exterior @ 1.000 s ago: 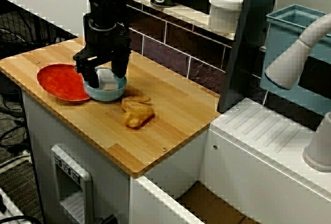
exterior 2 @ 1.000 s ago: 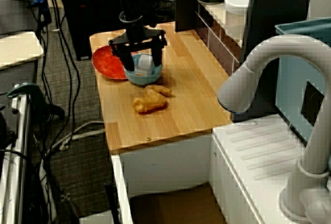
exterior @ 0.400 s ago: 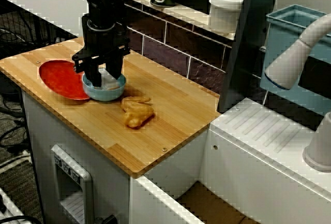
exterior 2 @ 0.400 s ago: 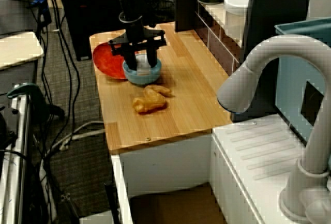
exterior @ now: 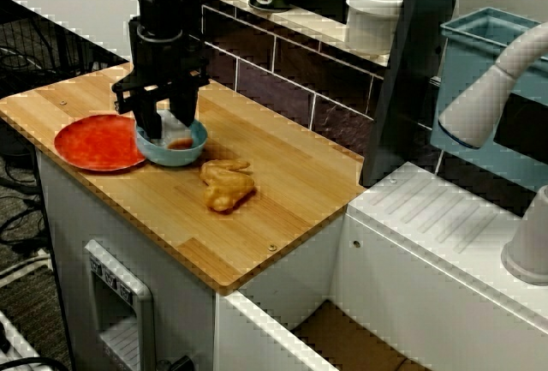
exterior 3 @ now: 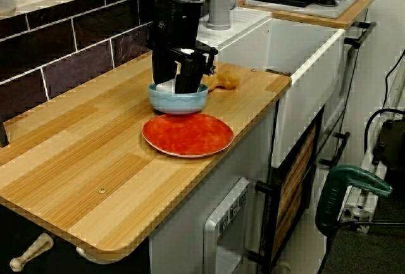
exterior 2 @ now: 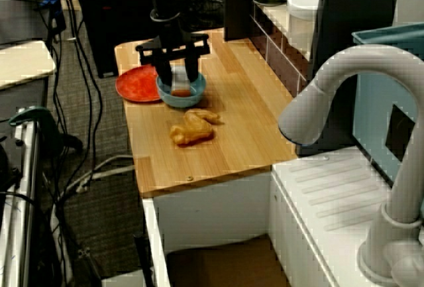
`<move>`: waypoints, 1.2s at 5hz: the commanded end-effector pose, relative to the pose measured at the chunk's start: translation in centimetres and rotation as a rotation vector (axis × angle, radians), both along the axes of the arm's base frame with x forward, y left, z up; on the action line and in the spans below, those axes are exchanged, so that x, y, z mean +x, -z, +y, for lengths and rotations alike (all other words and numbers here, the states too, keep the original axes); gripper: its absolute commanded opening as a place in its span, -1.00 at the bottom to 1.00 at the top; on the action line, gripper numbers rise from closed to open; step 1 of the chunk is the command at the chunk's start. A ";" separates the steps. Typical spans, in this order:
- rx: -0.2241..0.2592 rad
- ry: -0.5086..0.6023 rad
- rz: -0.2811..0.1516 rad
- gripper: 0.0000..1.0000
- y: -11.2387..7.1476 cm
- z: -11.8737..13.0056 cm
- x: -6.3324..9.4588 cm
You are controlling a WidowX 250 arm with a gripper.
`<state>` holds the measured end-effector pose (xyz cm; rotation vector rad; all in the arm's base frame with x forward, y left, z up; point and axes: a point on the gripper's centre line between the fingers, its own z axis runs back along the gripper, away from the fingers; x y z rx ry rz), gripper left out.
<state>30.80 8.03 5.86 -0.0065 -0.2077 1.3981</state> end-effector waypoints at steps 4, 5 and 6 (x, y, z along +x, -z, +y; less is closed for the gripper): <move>0.240 0.161 -0.103 -1.00 -4.2 2.1 2.6; 0.342 0.178 -0.113 -1.00 -4.3 3.2 2.9; 0.383 0.163 -0.113 -1.00 -4.1 4.9 3.5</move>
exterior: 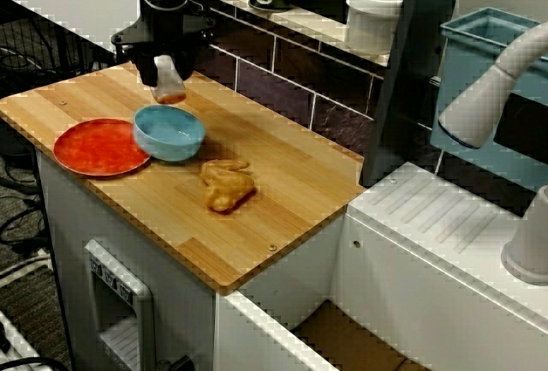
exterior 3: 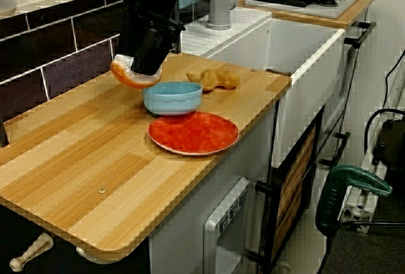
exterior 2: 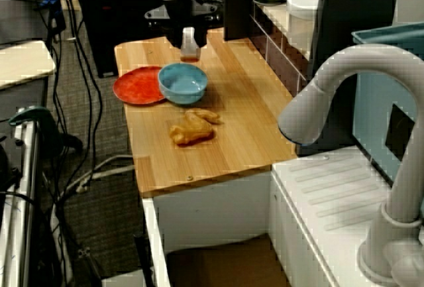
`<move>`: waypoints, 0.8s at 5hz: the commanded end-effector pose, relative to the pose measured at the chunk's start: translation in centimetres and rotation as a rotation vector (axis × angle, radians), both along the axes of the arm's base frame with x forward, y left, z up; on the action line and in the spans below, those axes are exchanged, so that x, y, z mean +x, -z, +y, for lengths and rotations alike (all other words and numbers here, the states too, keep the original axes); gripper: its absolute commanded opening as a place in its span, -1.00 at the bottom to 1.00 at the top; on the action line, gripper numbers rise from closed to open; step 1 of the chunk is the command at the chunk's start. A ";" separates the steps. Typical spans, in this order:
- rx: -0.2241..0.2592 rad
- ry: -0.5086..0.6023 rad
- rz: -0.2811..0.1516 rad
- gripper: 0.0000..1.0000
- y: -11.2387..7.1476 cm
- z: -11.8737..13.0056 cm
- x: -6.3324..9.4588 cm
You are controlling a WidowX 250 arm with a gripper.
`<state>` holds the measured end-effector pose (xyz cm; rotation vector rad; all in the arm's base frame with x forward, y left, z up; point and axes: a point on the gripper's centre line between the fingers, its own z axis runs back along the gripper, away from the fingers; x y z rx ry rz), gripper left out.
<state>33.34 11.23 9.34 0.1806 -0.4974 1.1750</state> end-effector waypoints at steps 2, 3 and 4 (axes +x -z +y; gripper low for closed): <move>0.135 -0.043 -0.101 -1.00 -0.1 5.3 0.7; 0.158 -0.044 -0.106 -1.00 0.5 5.8 0.6; 0.214 -0.029 -0.131 -1.00 1.2 5.6 0.2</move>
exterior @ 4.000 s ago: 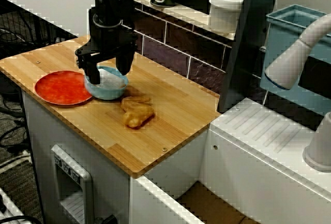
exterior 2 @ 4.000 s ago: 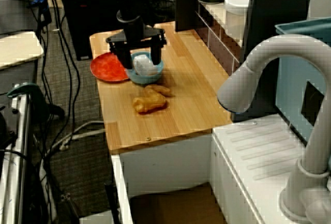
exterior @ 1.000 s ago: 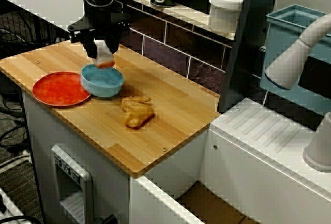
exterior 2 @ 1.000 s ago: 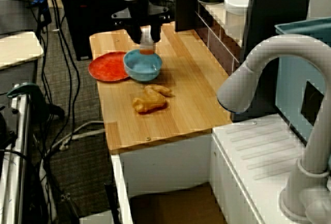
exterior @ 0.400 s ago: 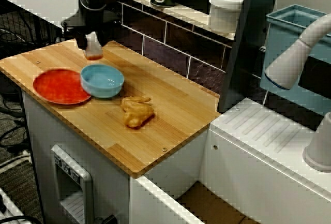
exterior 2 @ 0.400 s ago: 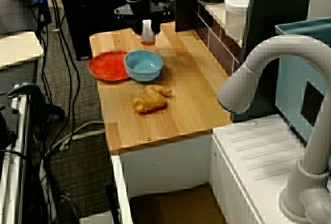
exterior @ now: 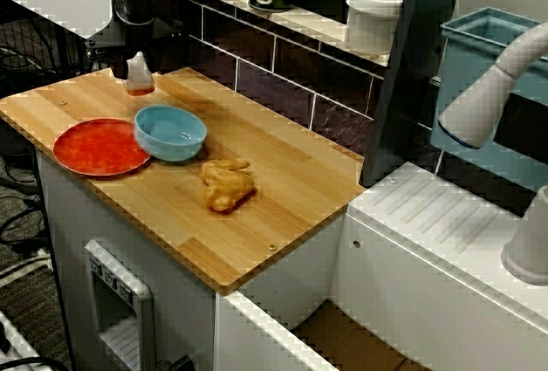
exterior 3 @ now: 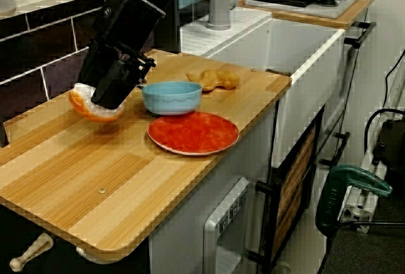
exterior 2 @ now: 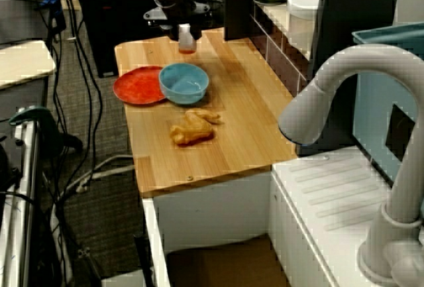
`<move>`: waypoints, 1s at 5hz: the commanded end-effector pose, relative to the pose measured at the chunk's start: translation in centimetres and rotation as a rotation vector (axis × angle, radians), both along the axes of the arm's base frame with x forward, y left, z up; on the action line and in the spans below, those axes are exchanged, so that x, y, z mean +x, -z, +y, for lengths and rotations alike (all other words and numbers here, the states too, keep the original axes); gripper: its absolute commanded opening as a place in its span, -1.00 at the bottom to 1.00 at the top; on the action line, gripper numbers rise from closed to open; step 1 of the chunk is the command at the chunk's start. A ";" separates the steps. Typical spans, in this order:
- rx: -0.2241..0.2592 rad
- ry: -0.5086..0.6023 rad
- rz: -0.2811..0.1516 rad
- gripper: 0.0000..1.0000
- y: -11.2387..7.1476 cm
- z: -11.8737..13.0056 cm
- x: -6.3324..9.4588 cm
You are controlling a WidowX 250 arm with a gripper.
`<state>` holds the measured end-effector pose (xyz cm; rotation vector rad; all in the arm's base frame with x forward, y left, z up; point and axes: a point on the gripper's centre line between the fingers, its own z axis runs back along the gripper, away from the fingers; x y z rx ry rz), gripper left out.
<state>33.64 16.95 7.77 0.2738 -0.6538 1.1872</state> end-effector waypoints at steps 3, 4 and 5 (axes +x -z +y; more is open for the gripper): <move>0.225 0.068 -0.046 -1.00 4.1 -1.3 -0.1; 0.223 0.077 -0.042 -1.00 4.2 -1.6 -0.2; 0.202 0.093 -0.046 -1.00 3.6 -1.8 -0.4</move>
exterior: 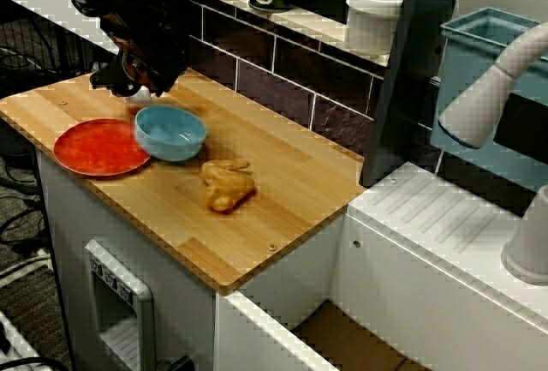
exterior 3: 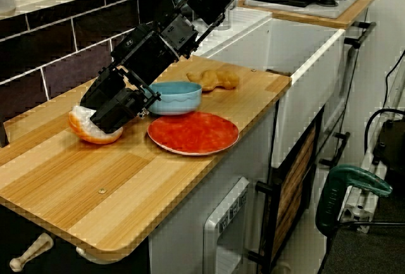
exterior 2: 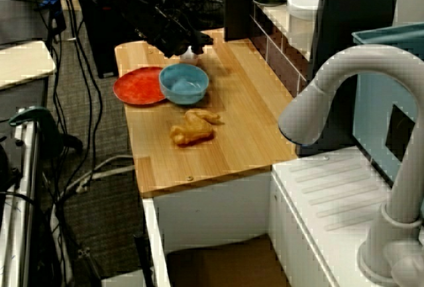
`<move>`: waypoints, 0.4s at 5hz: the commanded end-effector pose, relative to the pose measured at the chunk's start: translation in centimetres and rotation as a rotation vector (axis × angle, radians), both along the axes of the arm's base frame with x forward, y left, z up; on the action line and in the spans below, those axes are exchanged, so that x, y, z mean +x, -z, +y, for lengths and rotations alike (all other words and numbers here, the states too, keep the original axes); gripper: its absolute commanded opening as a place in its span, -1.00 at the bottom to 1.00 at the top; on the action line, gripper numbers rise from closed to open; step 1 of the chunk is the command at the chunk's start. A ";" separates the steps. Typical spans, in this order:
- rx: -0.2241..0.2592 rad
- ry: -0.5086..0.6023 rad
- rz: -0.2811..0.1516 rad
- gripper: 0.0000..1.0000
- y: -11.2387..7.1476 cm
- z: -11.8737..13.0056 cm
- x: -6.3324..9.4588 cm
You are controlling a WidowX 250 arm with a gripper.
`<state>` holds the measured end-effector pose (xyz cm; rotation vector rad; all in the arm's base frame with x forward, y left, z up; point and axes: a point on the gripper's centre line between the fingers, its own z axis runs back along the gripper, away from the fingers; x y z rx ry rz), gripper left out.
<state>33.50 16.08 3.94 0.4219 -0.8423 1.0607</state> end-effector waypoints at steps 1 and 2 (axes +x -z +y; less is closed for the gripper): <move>-0.048 0.036 0.003 -1.00 -0.8 -1.0 -0.5; -0.060 0.039 -0.001 -1.00 -1.4 -1.1 -0.7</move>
